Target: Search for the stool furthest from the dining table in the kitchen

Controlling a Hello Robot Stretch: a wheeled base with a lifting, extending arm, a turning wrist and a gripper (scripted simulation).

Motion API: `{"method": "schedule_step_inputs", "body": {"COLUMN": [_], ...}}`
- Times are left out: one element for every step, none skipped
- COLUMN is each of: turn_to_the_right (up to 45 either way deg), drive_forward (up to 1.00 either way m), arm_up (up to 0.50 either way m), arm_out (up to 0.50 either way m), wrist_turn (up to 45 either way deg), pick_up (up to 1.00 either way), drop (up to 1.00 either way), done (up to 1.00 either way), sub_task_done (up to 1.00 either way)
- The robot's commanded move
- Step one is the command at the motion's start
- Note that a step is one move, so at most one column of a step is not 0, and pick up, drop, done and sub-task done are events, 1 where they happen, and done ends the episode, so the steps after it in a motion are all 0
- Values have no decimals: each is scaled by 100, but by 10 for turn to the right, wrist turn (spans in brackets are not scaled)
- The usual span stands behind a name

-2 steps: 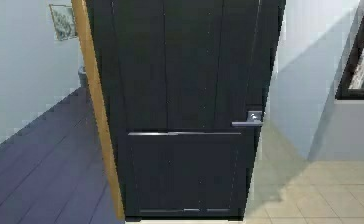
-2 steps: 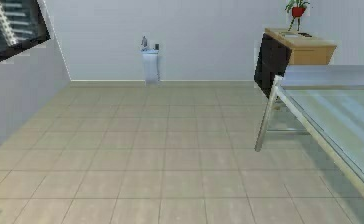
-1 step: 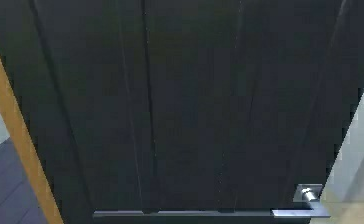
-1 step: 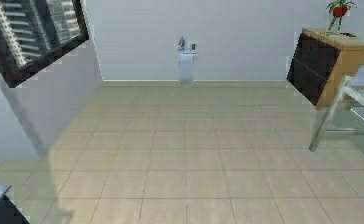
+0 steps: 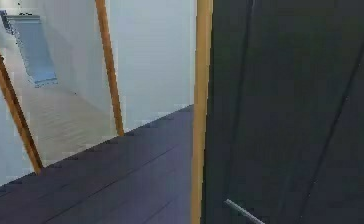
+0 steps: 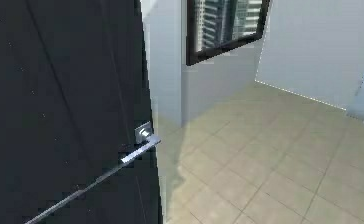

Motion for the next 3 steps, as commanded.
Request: {"method": "schedule_step_inputs", "body": {"turn_to_the_right": [-420, 0, -30], "drive_forward": [0, 30, 0], "arm_up": [0, 0, 0], "arm_out": [0, 0, 0], "wrist_turn": [0, 0, 0], "pick_up": [0, 0, 0], "drop": [0, 0, 0], "done": [0, 0, 0], "sub_task_done": [0, 0, 0]}}
